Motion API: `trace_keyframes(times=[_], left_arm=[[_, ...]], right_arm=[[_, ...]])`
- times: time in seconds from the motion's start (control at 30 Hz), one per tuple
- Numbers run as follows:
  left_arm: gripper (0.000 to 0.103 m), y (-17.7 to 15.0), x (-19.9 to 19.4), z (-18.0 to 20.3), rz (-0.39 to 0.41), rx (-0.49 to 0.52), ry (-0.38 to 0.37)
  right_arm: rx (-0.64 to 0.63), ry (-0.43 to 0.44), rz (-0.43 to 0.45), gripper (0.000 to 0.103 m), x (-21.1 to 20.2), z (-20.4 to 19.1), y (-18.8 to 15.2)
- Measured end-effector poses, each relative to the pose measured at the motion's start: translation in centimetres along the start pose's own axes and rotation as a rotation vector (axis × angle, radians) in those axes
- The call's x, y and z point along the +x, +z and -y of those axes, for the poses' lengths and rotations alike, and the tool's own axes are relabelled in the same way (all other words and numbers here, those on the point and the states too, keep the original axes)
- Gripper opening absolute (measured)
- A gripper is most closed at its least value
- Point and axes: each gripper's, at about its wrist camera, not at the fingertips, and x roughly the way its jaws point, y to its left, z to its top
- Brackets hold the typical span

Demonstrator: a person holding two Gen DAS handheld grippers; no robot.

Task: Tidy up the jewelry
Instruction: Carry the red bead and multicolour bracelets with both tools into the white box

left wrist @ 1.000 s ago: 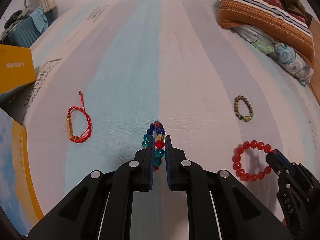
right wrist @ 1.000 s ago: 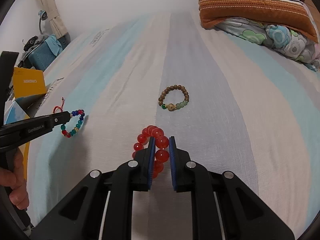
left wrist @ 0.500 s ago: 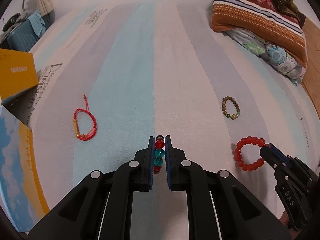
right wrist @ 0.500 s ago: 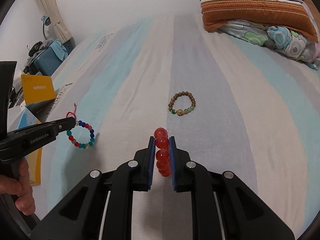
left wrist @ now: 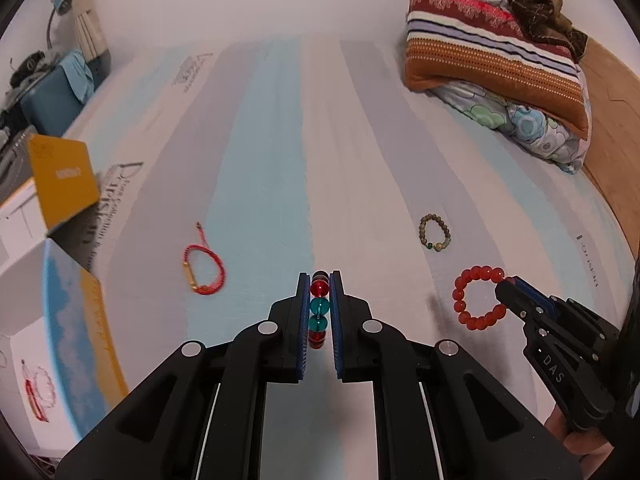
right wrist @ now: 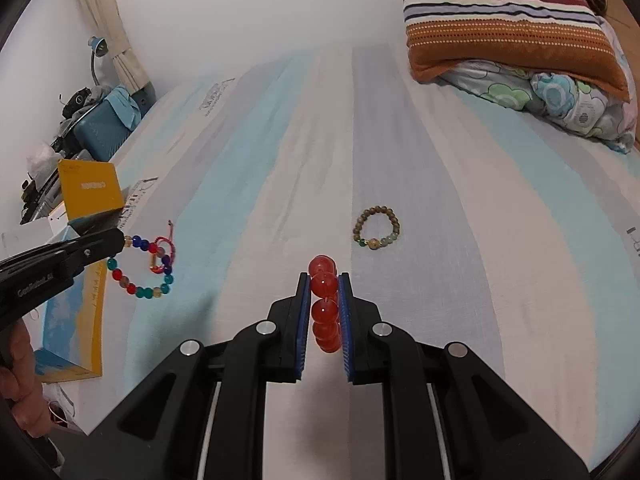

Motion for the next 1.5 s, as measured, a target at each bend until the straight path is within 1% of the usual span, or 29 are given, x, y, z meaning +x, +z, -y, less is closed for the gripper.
trace_keyframes(times=[0.2,0.43,0.47,0.57,0.63,0.77,0.9,0.97,1.07,1.23,1.5], left_arm=[[0.009,-0.4,-2.6,-1.7,0.019,-0.006,-0.014],[0.009,-1.4,-5.5,-4.9,0.047,-0.037,-0.018],[0.009,-1.6,-5.9,-5.3,0.048,-0.042,-0.022],[0.009,-2.2,-7.0,-6.7,0.040,-0.059,-0.069],[0.009,-2.8,-8.0,-7.7,0.053,-0.059,-0.073],[0.009,-3.5,-9.7,-9.9,0.077,-0.067,-0.055],[0.009,-4.1,-11.2,-12.3,0.103,-0.083,-0.011],[0.009,-4.7,-12.0,-13.9,0.107,-0.100,-0.005],[0.009,-5.4,-13.0,-16.0,0.118,-0.115,0.025],[0.009,-6.4,-14.0,-19.8,0.124,-0.160,0.065],[0.009,-8.4,-15.6,-25.9,0.122,-0.234,0.124]], right_arm=[[-0.005,0.002,0.014,0.013,-2.1,-1.9,0.5],[-0.025,0.017,0.045,0.013,-4.6,-5.4,0.5],[-0.029,0.021,0.047,0.013,-4.9,-6.0,0.5],[-0.040,0.018,0.054,0.013,-5.3,-7.8,0.5],[-0.055,0.016,0.057,0.013,-5.5,-9.3,0.6],[-0.073,0.024,0.063,0.013,-5.7,-11.9,0.5],[-0.097,0.039,0.070,0.013,-6.0,-14.9,0.3],[-0.110,0.057,0.077,0.013,-6.1,-16.6,0.3],[-0.127,0.079,0.087,0.013,-6.3,-18.9,0.2],[-0.176,0.123,0.083,0.013,-6.0,-23.4,-0.1],[-0.248,0.188,0.073,0.013,-5.4,-29.4,-0.9]])
